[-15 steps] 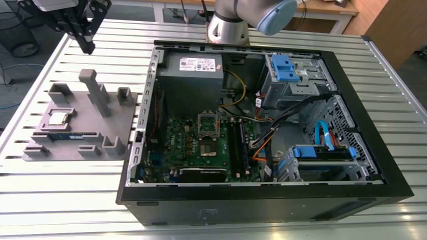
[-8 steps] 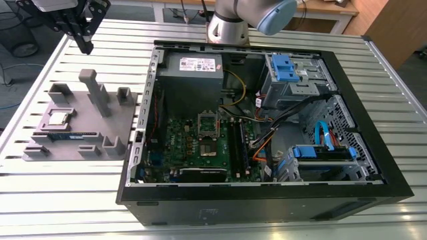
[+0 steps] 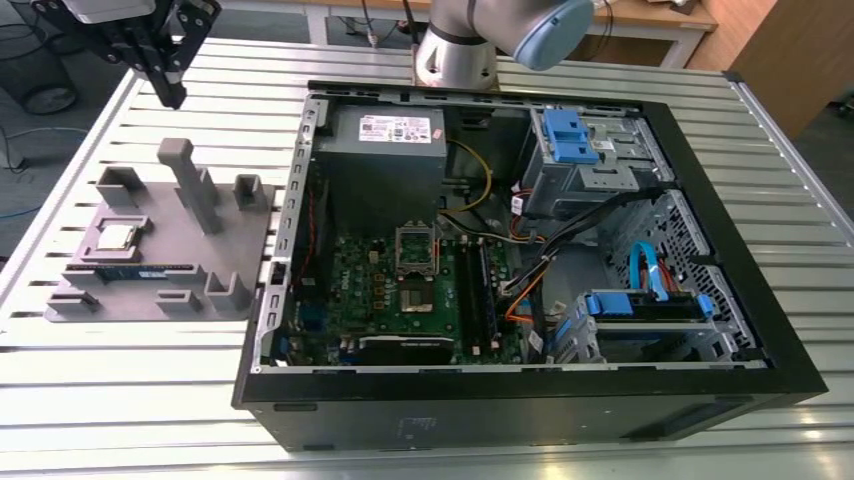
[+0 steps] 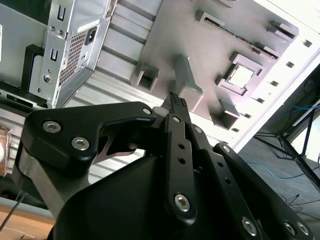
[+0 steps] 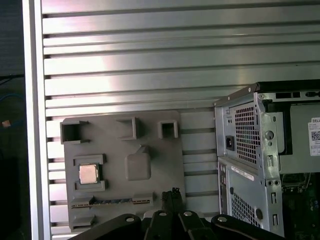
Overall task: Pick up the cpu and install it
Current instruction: 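Pick up the cpu and move it towards the insertion slot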
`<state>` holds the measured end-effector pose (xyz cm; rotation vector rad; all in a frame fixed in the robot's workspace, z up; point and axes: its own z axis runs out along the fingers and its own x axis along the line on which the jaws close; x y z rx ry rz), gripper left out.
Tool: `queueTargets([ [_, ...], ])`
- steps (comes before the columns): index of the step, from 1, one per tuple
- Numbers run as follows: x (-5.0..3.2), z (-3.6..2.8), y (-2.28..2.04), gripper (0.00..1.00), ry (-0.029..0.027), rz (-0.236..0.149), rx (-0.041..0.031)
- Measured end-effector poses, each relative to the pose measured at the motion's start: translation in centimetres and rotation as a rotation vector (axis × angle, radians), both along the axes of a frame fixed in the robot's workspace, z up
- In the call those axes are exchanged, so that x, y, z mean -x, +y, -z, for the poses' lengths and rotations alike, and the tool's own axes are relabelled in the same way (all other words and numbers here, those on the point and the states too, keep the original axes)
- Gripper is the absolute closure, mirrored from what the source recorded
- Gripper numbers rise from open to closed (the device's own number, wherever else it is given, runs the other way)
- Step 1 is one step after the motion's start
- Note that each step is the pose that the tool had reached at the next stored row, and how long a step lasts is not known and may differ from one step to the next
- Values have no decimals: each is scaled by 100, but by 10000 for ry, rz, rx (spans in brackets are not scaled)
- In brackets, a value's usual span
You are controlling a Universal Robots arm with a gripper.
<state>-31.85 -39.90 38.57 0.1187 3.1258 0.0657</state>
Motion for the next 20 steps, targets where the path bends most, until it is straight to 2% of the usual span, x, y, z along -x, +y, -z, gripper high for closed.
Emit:
queueTargets([
  [9, 77, 28, 0, 89, -1, 0, -1],
  [20, 81, 29, 0, 89, -1, 0, -1],
])
